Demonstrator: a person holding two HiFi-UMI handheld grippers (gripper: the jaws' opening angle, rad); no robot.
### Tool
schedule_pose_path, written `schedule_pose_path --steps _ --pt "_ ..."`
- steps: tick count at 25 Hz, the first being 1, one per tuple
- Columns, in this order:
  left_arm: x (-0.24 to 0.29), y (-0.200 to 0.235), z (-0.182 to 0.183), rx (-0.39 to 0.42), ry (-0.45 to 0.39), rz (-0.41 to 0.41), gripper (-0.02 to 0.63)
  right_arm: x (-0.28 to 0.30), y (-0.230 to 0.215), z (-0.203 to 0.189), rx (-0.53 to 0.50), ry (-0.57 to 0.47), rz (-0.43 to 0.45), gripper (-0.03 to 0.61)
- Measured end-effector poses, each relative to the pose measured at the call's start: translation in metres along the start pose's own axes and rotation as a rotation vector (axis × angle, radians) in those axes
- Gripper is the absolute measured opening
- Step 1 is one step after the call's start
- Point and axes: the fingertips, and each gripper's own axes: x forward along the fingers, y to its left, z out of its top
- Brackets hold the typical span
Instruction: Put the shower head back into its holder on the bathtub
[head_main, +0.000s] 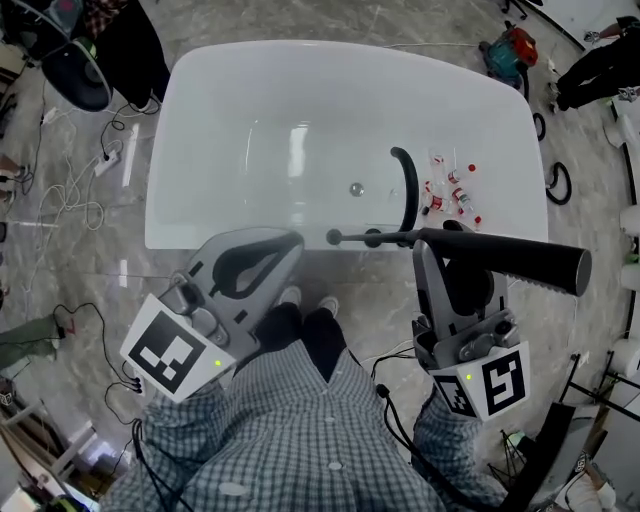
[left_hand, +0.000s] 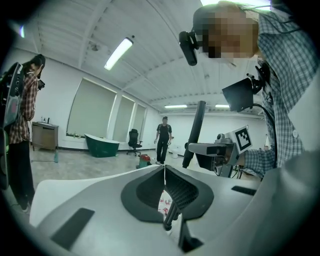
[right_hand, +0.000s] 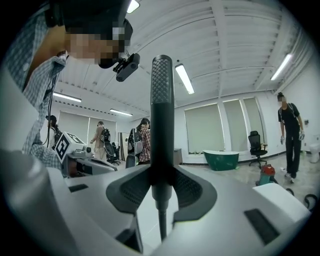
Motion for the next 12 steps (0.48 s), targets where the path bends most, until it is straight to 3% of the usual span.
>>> schedule_pose_path --steps 12 --pt "0.008 0.013 -0.028 -0.043 0.006 -0.002 0.015 0.015 0.0 -0.022 0.011 0.028 -0.003 0.135"
